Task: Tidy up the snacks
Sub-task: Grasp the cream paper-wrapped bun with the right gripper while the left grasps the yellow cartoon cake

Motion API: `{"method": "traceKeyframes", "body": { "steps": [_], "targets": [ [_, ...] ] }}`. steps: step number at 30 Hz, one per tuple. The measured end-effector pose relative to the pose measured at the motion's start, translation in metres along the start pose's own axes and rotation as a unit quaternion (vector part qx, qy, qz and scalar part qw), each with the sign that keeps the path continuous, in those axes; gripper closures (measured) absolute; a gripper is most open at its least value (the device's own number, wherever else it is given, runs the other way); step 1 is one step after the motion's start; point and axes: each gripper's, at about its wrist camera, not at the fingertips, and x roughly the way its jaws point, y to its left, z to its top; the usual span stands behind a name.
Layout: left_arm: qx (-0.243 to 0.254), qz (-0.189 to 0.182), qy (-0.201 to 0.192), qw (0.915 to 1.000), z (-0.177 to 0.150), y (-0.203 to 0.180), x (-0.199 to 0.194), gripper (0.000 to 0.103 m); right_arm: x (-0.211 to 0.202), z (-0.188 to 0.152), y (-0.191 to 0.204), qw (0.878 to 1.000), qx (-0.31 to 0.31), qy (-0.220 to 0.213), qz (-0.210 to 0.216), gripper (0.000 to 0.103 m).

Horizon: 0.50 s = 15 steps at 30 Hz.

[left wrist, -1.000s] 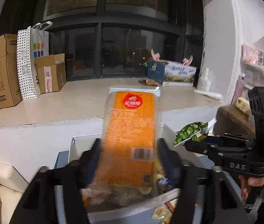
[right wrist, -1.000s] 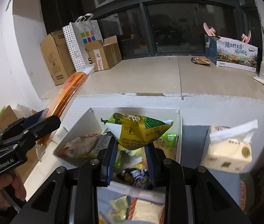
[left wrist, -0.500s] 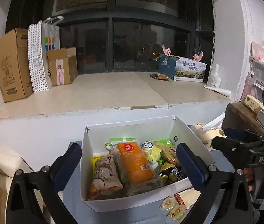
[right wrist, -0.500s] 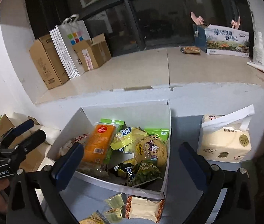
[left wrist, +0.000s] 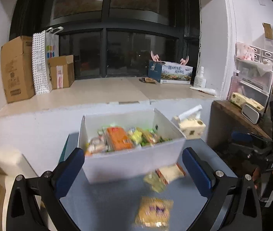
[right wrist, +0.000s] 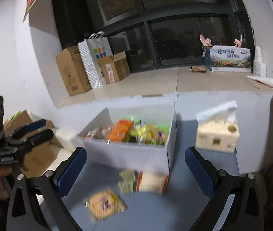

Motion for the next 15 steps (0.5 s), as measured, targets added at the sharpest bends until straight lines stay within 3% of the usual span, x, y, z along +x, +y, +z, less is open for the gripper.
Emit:
{"method": "traceKeyframes", "body": {
  "steps": [2, 5, 7, 15],
  "targets": [
    [-0.016, 0.007, 0.007, 0.9998, -0.015, -0.002, -0.011, 0.0, -0.011, -0.02, 0.001, 1.0, -0.003, 0.005, -0.001, 0.0],
    [-0.032, -0.021, 0.009, 0.9992, -0.038, -0.004, -0.024, 0.0, -0.019, -0.047, 0.003, 1.0, -0.004, 0.021, 0.0, 0.0],
    [-0.044, -0.014, 0.018, 0.9988, -0.05, -0.004, -0.028, 0.0, -0.017, -0.064, 0.004, 0.999, -0.007, 0.031, -0.009, 0.0],
    [-0.058, -0.027, 0.04, 0.9972, -0.091, -0.01, -0.044, 0.0, 0.025, -0.095, 0.002, 0.996, 0.009, 0.087, -0.006, 0.0]
  ]
}}
